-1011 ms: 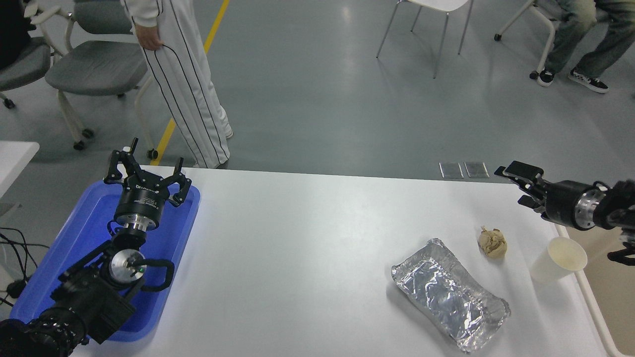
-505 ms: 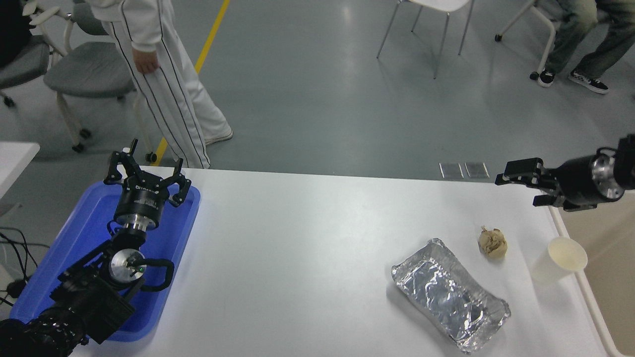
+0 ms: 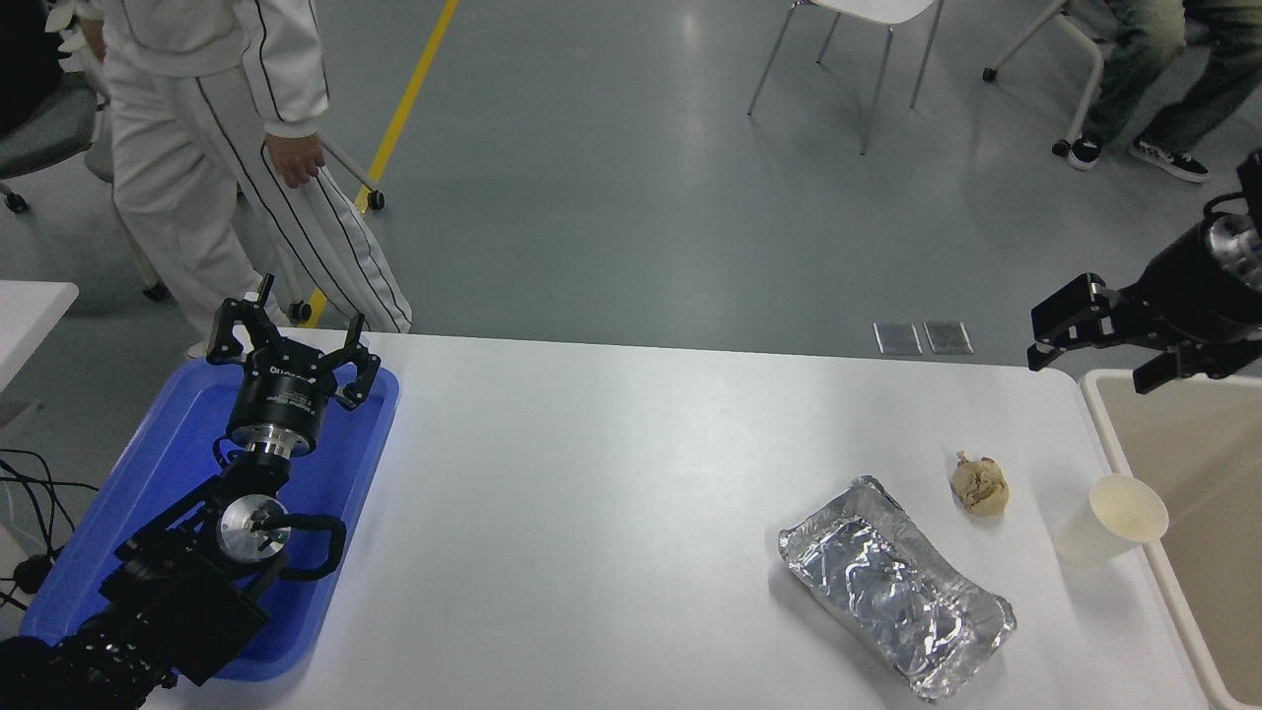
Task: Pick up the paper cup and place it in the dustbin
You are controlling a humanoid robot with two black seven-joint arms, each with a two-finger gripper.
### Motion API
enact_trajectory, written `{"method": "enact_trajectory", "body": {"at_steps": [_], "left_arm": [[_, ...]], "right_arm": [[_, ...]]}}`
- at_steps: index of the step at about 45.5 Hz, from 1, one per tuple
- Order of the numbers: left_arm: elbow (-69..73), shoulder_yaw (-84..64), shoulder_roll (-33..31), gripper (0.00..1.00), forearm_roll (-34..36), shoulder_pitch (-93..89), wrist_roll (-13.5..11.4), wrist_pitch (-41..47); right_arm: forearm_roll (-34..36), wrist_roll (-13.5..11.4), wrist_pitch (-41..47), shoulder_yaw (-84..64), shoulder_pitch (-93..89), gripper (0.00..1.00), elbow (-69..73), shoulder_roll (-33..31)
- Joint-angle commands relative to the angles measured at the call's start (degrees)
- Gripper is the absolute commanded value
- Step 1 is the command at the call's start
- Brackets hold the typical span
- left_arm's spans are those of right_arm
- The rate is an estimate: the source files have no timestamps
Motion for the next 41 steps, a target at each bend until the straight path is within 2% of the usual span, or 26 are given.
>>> {"method": "enact_trajectory", "body": {"at_steps": [1,17,41], "left_arm": [[0.00,0.00,-0.05,1.00,0.00,-0.08,0.00,-0.04],[0.00,-0.09,0.04,1.00,0.00,-0.08,0.00,-0.04],[-0.09,0.00,0.04,1.00,0.00,0.01,0.00,-0.04]], "right_arm": [[-4.97,-0.04,0.91,-0.20,4.35,1.00,-0.68,2.07],[-5.41,-0.04,0.91,-0.54,6.37,1.00,-0.86,4.62],[-5.58,-0.04,0.91,-0.45,6.55,1.00,-0.42,3.83]]}}
